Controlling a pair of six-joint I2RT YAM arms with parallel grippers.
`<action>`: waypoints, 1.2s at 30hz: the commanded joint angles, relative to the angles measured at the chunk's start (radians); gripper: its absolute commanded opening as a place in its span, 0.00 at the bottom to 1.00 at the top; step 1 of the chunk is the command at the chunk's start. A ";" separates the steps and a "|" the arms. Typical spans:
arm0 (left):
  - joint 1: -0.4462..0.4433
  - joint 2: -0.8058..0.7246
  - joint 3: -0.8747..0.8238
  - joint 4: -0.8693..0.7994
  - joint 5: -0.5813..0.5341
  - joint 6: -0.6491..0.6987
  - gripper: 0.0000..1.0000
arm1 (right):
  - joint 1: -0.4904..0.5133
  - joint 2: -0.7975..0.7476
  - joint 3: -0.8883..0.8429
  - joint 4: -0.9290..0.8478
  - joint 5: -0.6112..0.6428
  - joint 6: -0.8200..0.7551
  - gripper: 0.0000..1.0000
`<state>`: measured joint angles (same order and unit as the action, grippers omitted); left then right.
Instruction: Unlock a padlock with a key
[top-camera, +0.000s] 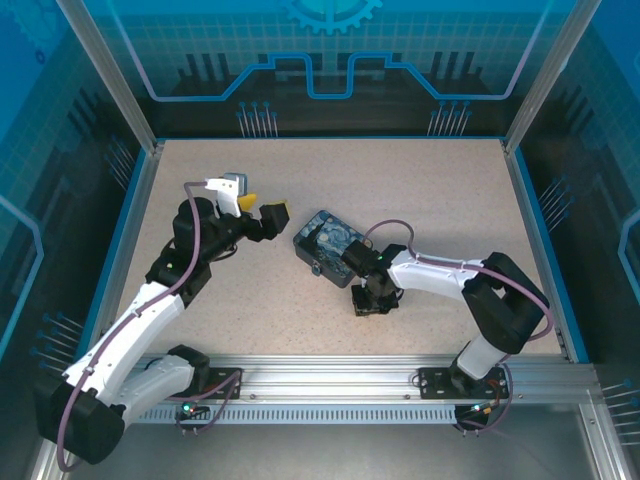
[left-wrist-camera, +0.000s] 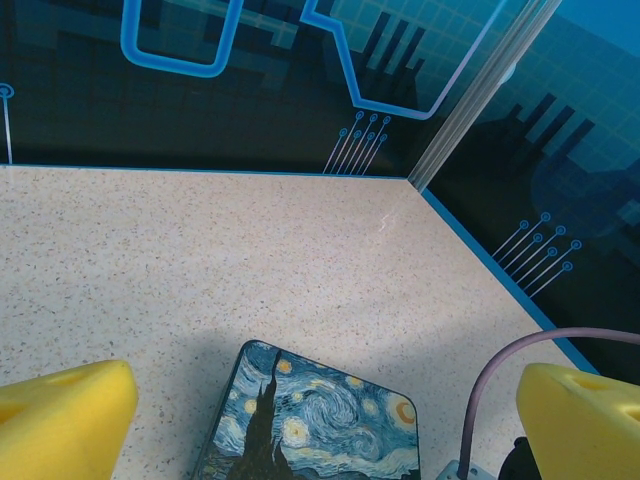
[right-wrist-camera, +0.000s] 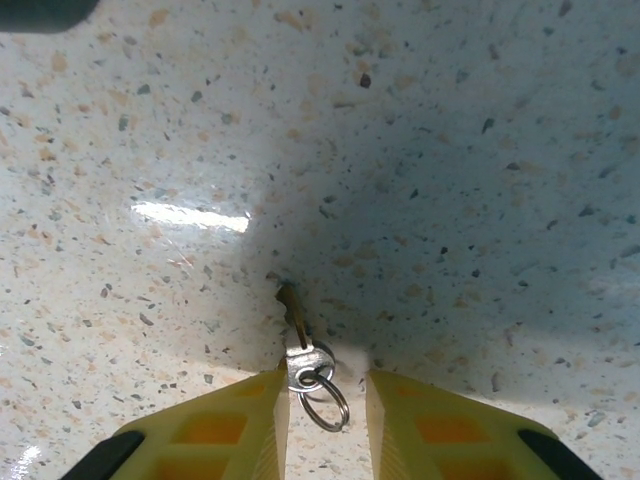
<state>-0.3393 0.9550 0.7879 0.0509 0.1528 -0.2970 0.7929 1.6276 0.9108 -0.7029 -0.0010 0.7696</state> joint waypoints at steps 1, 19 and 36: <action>0.005 0.002 0.008 0.016 -0.008 0.016 0.99 | 0.014 0.020 0.007 -0.023 0.006 0.002 0.26; 0.008 -0.002 0.013 -0.003 -0.021 0.035 0.99 | 0.021 0.005 0.002 0.000 0.016 0.001 0.00; 0.003 0.031 0.050 0.029 0.183 -0.085 0.94 | -0.003 -0.470 -0.104 0.390 0.098 -0.175 0.00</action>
<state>-0.3382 0.9649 0.7952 0.0517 0.2386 -0.3233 0.7975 1.2121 0.8268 -0.4698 0.0490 0.6273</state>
